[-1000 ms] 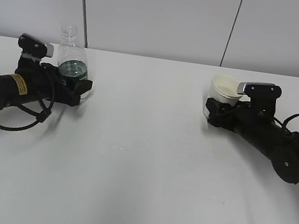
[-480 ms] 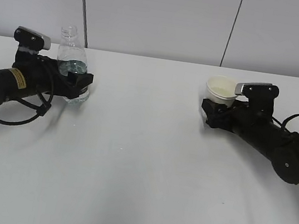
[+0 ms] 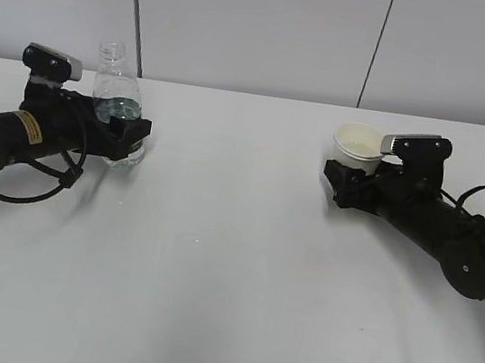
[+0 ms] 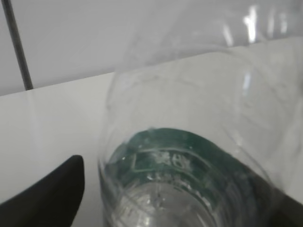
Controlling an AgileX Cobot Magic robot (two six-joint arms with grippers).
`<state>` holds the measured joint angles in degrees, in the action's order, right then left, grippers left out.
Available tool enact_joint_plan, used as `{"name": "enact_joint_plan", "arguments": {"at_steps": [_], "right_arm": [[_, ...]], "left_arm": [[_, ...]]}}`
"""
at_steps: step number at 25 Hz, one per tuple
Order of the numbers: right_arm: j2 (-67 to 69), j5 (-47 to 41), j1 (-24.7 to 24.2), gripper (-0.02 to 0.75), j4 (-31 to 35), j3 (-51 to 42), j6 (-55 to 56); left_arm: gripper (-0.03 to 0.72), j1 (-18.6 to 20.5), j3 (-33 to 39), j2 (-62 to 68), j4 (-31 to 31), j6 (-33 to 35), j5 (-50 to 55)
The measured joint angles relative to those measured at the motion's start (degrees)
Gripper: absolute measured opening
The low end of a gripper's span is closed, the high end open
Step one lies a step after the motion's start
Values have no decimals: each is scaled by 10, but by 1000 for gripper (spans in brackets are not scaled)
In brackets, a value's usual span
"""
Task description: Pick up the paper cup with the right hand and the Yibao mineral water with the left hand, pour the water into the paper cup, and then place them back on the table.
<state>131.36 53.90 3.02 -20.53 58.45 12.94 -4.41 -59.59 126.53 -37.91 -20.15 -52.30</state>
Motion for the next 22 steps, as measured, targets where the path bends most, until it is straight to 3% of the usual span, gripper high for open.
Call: {"name": "enact_joint_plan", "arguments": {"at_steps": [22], "right_arm": [[-84,31,0,631,4,-120,-1]], "left_arm": [[543,0,0,0,0,0,0]]}}
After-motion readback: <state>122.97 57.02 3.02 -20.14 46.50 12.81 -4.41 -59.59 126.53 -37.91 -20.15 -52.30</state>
